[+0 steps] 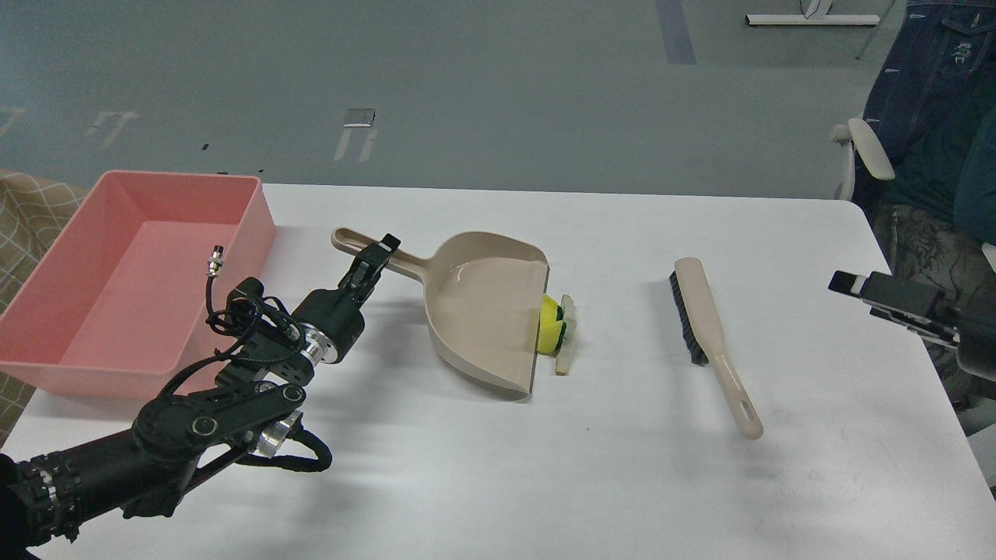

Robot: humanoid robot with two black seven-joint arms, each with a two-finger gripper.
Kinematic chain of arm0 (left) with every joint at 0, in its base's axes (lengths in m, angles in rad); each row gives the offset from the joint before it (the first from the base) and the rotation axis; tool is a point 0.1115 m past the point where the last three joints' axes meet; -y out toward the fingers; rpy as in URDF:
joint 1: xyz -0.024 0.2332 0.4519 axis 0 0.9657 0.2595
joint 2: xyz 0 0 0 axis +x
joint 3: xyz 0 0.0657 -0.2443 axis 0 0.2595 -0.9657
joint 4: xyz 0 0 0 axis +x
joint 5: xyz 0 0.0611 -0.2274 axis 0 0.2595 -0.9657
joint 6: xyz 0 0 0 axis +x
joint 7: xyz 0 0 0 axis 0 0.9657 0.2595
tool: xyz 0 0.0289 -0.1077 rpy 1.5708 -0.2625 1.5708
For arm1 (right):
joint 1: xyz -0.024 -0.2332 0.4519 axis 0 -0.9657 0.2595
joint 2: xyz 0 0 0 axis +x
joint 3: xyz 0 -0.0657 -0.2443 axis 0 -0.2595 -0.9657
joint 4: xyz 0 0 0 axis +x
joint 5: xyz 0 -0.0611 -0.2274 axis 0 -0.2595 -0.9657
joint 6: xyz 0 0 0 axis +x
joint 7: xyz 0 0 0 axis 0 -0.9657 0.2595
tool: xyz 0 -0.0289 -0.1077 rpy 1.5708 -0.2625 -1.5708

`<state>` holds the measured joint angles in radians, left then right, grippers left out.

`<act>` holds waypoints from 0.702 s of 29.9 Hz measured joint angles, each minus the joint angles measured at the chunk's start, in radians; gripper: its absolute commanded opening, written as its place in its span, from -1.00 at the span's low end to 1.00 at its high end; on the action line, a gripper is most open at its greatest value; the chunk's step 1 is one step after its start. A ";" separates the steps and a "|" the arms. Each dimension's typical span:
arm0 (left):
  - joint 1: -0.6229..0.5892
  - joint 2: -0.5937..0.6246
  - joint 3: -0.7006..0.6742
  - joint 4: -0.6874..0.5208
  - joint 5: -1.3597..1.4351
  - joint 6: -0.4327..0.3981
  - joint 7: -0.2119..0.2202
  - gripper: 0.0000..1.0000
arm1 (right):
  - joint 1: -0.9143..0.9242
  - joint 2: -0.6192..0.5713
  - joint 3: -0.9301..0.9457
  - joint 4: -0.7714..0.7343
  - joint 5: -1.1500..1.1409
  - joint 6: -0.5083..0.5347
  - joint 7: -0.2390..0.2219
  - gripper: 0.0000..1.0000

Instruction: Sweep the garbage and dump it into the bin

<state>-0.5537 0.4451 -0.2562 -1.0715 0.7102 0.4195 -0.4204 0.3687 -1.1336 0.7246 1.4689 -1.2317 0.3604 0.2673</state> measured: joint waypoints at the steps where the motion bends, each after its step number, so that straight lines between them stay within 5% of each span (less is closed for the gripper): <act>1: 0.000 0.000 0.000 0.000 0.000 0.000 0.000 -1.00 | -0.012 0.003 -0.003 0.006 -0.023 0.000 -0.001 0.99; 21: -0.005 -0.015 0.000 -0.001 0.005 0.007 -0.002 -1.00 | -0.041 0.088 -0.100 0.049 -0.094 -0.029 -0.088 0.98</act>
<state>-0.5589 0.4297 -0.2561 -1.0723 0.7149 0.4269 -0.4220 0.3278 -1.0456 0.6244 1.5180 -1.3262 0.3312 0.1793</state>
